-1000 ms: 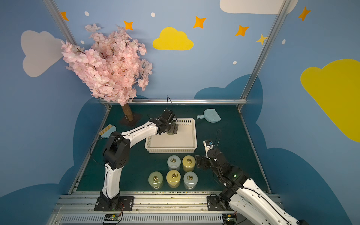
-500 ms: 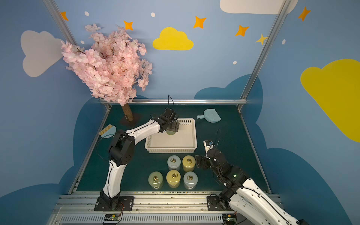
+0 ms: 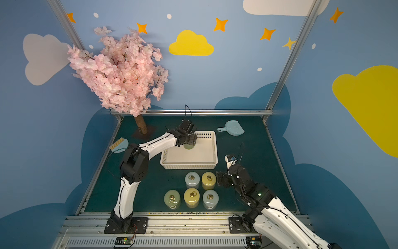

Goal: Take the tea canister out of the basket
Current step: Pick up the tea canister from the basket.

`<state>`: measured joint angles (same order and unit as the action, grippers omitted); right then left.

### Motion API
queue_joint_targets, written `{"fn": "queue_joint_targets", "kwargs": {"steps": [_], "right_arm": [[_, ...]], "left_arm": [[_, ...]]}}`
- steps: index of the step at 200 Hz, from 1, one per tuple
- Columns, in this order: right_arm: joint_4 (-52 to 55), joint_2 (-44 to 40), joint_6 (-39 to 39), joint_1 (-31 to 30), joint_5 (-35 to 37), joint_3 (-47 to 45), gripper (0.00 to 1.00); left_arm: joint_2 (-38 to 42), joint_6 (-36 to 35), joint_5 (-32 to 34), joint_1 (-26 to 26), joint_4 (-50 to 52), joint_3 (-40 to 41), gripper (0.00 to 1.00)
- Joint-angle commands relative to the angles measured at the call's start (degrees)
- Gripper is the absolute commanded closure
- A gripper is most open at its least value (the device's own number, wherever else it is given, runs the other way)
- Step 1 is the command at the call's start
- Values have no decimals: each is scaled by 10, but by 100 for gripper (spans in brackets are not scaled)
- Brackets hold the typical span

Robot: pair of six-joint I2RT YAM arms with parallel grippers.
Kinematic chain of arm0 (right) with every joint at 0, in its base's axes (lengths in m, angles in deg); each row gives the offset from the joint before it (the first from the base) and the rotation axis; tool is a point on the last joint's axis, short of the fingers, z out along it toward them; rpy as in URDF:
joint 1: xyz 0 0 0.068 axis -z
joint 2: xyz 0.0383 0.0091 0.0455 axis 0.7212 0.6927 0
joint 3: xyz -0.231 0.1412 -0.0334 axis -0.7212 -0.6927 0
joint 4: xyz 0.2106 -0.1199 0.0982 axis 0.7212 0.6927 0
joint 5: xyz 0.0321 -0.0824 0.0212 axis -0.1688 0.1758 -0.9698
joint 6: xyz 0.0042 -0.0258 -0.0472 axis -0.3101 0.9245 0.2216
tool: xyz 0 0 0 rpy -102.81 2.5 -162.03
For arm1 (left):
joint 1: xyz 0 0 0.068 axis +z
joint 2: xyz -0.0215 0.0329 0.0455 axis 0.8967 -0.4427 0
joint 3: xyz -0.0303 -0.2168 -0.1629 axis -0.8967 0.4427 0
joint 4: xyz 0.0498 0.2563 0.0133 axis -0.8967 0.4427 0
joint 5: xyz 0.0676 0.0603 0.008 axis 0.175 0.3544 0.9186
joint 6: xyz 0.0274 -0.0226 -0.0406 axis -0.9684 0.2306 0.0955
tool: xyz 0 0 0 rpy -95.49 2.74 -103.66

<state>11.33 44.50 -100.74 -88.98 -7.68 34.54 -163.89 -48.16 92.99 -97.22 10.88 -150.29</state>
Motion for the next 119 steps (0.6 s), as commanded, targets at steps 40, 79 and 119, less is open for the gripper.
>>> {"fn": "queue_joint_targets", "kwargs": {"steps": [40, 79, 119], "right_arm": [[5, -6, -4, 3, 7, 15, 2], [9, -11, -5, 3, 7, 15, 2], [17, -17, -7, 3, 9, 18, 2]], "left_arm": [[5, -5, -13, 1, 1, 1, 46], [29, -11, -5, 1, -2, 6, 50], [54, -18, -7, 2, 4, 10, 53]]}}
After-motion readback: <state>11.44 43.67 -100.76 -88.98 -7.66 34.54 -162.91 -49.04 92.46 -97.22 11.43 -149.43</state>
